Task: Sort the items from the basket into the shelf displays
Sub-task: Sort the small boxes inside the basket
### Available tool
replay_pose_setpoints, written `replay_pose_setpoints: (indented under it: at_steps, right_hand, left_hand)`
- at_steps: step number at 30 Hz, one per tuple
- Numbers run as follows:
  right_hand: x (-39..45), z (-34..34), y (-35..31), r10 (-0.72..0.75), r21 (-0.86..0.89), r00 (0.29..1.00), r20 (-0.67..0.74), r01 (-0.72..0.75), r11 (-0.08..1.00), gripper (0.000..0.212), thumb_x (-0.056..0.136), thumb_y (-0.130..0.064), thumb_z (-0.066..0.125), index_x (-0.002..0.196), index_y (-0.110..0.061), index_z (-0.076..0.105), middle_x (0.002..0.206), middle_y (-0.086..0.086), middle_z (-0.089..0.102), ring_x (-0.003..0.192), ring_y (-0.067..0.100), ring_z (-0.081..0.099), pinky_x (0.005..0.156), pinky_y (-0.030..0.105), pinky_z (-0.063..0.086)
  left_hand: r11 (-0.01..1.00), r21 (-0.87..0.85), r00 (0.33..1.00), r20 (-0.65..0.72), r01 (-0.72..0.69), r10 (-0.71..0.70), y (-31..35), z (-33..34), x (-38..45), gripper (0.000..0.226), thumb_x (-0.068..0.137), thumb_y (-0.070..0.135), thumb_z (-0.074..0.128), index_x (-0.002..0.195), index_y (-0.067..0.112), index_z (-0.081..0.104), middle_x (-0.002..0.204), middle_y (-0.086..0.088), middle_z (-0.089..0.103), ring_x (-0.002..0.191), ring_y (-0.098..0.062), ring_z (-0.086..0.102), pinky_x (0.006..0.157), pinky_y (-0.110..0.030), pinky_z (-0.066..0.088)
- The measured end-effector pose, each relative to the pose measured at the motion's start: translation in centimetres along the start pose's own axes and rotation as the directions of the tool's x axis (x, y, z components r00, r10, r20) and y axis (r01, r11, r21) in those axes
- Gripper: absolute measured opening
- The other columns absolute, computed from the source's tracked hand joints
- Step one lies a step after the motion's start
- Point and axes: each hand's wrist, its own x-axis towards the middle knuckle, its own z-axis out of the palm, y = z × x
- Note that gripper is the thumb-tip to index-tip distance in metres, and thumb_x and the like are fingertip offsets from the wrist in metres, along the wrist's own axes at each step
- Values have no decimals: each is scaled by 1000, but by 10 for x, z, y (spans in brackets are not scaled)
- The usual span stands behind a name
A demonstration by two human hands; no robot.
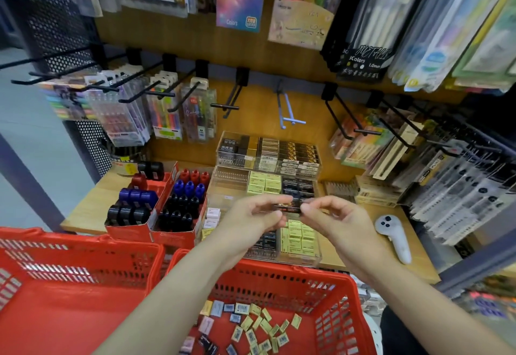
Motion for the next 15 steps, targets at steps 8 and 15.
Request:
replay_pose_setpoints:
  at_steps: [8,15]
  right_hand:
    - [2,-6,5,-181,-234,983,-19,171,957,33,65,-15,83,93,-17,66,96,-9,72,87,11,72,75,20,56]
    - [6,-13,6,-369,-575,920,127,372,728,36,78,-12,78,105,-33,68,106,-14,64,88,-1,66,75,8,52]
  left_hand:
    - [991,-131,1000,-24,-10,7,0,0,0,30,93,8,66,121,18,66,104,-5,75,94,-18,74,82,-21,57]
    - [984,-174,995,-84,30,-45,-4,6,13,18,91,4,67,108,10,72,97,-10,77,92,-21,74,79,-22,58]
